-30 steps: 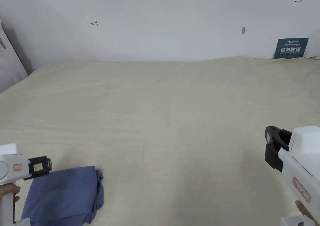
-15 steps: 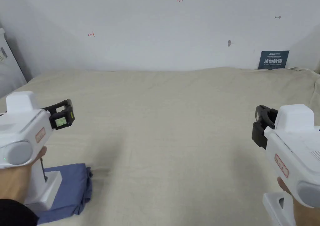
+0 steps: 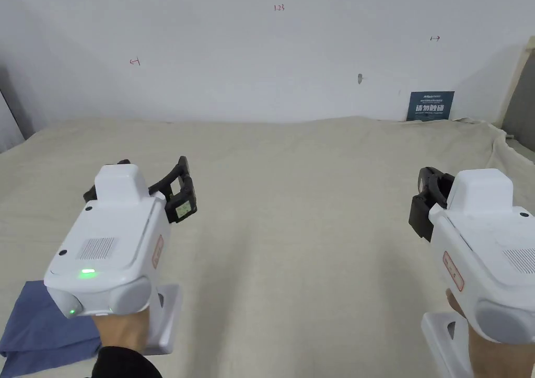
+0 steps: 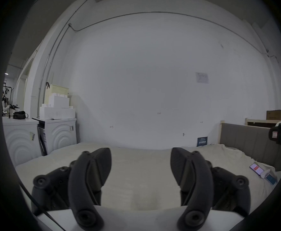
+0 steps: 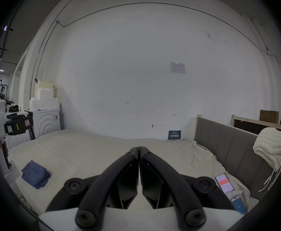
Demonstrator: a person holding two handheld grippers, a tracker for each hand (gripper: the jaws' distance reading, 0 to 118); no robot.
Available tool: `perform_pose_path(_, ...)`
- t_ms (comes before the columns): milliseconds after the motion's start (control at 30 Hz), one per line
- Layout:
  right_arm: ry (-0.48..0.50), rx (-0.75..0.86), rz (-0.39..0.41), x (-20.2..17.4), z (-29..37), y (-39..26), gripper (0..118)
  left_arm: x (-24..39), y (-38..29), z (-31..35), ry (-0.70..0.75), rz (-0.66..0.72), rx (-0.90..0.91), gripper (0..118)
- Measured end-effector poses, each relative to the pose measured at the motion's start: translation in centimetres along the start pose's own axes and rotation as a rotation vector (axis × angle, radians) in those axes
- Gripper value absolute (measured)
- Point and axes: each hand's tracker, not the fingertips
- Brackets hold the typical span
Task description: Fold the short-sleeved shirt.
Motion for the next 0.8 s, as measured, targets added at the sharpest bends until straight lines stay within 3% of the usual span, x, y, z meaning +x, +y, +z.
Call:
perform_pose_path(67,-0.012,0.004,0.009,0.2,0.4,-0.1,0,0.7,-0.6,0.4,-0.027,-0.001,0.012,45)
perform_pose_path(133,-0.014,0.008,0.005,0.4,0.7,-0.2,0,1.5,-1.0,0.6,-0.049,-0.007,0.017,40)
perform_pose_path(200,-0.026,0.01,0.007,0.5,0.9,-0.3,0,1.9,-1.4,0.8,-0.066,-0.014,0.014,12)
perform_pose_path(267,-0.035,0.012,0.008,0.7,1.1,-0.4,0,2.6,-1.8,1.4,-0.072,-0.013,0.032,2)
perform_pose_path(800,-0.077,0.017,0.005,0.9,2.0,-1.1,0,3.6,-1.7,1.5,-0.113,-0.02,0.008,0)
